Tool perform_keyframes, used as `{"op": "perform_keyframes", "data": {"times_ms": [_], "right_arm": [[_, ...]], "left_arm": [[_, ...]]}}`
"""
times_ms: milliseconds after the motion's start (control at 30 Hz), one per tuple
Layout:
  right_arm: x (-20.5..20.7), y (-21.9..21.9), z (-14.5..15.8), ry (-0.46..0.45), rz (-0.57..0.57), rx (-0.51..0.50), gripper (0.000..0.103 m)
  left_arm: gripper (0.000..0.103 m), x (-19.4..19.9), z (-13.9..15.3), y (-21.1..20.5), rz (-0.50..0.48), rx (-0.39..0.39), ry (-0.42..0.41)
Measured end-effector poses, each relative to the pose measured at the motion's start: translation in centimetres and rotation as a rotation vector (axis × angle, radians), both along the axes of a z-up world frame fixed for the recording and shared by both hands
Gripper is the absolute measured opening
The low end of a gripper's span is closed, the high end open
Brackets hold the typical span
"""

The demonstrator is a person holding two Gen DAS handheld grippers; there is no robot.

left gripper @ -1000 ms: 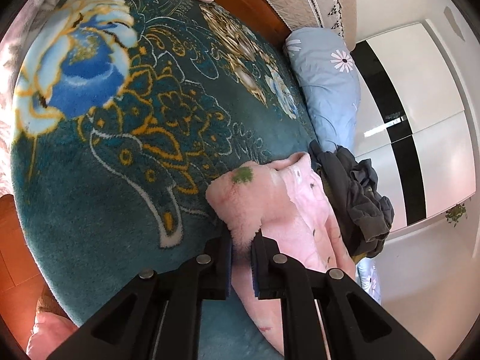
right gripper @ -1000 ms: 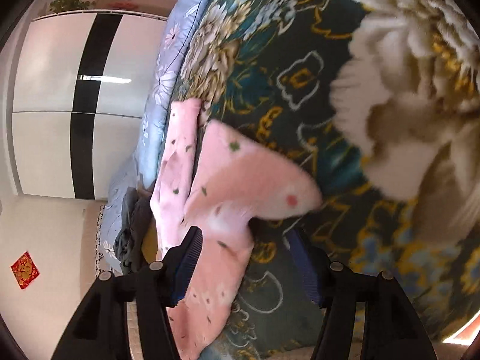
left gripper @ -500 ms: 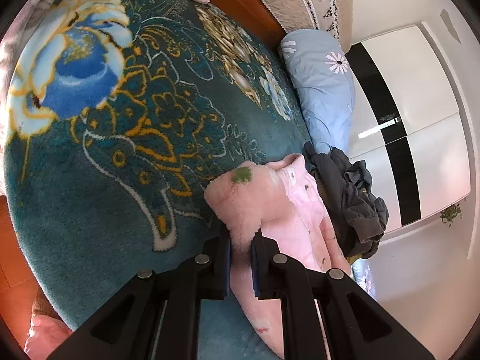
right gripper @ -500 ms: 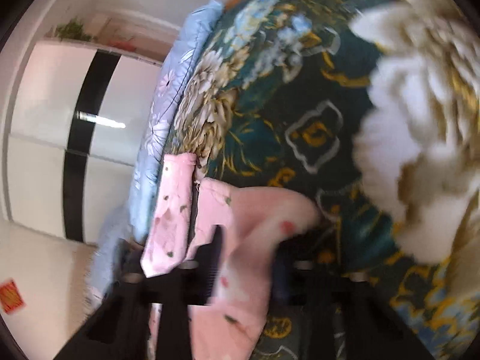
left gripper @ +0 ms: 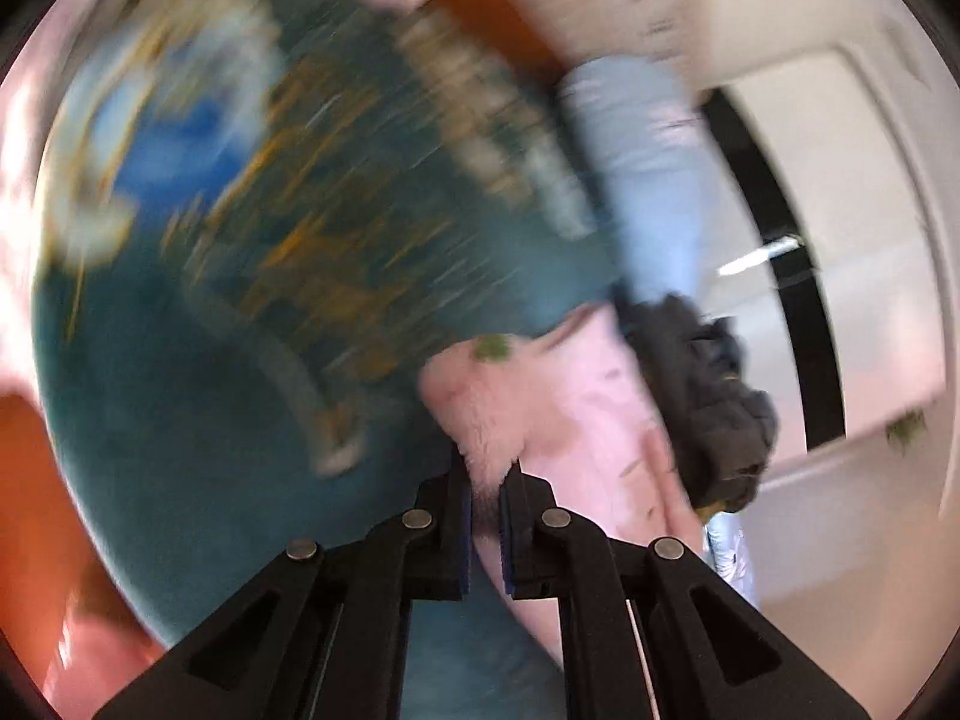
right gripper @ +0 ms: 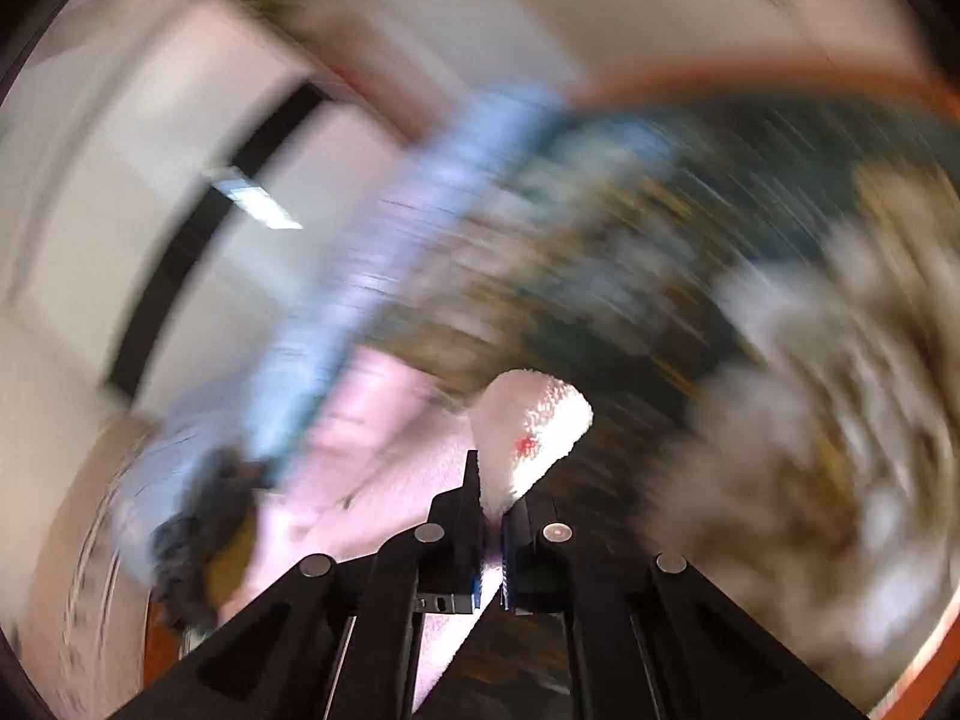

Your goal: Fold clothes

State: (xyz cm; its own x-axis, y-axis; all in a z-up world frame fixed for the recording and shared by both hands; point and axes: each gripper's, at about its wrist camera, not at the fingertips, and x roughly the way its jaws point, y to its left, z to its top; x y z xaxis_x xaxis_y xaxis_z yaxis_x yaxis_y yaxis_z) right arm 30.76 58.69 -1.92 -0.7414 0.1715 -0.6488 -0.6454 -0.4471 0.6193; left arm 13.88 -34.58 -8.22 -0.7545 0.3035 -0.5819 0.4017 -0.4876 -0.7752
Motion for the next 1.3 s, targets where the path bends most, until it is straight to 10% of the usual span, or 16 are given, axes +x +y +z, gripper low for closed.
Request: {"op": "perform_keyframes", "data": {"times_ms": [400,567,833,1100,1300], "right_arm": [[-1.6,1.0,0.4,-0.139,0.005,0.002,0.008],[-1.2,2.2,-0.2,-0.185,-0.001,0.004,0.013],[-0.5,4.3,1.3,-0.161,-0.104,0.026,0.031],[-13.9,-4.4,5.8,0.001,0.210,0.041,0.044],[-26.1,-11.8,3.5,-0.012,0.360,-0.133,0.054]], "left_arm": [[0.009,0.2,0.7,0.0,-0.013,-0.075,-0.026],[0.037,0.6,1.3,0.0,-0.010,-0.094,-0.031],[0.043,1.5,4.3,-0.4,0.087,-0.201,0.003],[0.045,-5.4,9.4,5.6,-0.120,-0.222,0.110],[0.045,-8.4,6.5,7.6,-0.223,-0.225,0.092]]}}
